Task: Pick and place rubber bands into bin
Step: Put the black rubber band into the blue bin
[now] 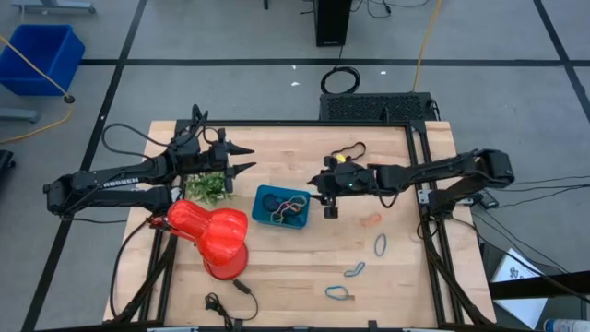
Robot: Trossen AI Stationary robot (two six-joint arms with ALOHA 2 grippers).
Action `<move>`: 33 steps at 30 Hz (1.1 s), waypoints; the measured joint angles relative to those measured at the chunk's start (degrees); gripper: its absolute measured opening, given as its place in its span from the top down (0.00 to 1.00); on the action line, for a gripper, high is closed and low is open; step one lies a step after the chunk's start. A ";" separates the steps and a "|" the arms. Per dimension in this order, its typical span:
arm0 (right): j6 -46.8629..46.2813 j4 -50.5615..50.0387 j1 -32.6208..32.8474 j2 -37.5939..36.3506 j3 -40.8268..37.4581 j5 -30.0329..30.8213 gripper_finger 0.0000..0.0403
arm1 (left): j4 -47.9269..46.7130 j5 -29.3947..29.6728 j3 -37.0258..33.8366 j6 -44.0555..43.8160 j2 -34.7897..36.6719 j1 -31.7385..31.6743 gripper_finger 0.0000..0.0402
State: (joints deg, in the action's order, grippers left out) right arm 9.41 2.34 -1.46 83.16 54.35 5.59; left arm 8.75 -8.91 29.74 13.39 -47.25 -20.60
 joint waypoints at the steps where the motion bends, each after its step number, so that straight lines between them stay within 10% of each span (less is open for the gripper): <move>1: -0.78 -0.42 -0.24 -0.47 0.00 2.01 0.60 | 0.00 0.00 0.00 0.00 0.00 0.00 0.56; 8: -7.50 -8.21 -6.02 -1.91 0.00 13.74 0.60 | 0.02 0.00 0.00 0.05 -0.01 0.00 0.56; 33: -10.05 -13.52 -22.90 12.04 -0.02 3.27 0.67 | 0.04 0.07 0.00 0.11 0.00 0.00 0.56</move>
State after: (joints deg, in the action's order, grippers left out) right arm -0.64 -11.18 -24.36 95.20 54.33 8.85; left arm 8.79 -8.84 29.74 13.50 -47.25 -20.60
